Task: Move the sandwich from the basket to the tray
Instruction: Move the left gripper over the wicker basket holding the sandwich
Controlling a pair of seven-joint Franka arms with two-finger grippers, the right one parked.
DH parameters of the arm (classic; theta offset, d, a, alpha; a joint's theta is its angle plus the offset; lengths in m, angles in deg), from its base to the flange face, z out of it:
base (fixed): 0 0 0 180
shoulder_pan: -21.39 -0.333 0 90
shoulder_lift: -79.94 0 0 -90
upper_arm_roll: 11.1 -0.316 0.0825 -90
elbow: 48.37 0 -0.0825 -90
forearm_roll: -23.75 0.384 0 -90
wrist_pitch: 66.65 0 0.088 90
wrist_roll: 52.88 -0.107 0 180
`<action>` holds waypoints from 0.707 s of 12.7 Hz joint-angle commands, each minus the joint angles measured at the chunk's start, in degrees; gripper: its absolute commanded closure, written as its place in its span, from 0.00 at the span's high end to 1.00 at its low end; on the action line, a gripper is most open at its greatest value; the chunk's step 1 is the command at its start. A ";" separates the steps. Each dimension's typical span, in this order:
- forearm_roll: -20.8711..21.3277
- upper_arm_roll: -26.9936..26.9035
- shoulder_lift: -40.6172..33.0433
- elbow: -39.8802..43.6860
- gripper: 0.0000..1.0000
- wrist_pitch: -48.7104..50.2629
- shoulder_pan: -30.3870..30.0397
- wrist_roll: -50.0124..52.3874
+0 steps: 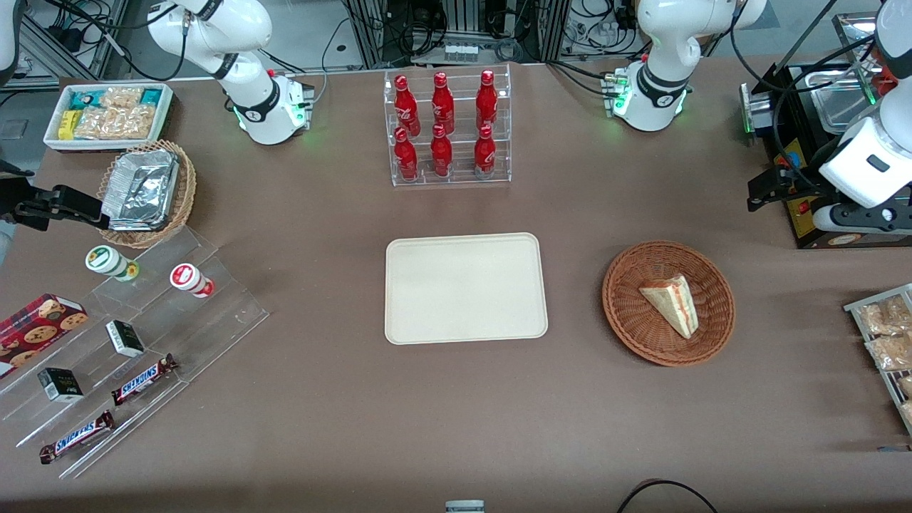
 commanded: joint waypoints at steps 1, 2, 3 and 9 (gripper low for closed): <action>-0.26 0.44 0.48 0.88 1.00 0.60 -0.10 -0.17; -0.26 0.44 0.40 0.79 1.00 0.60 -0.10 -0.17; -0.18 0.44 0.66 0.45 1.00 0.51 -0.10 -0.17; -0.26 0.44 0.93 -9.11 1.00 -9.48 -0.01 0.09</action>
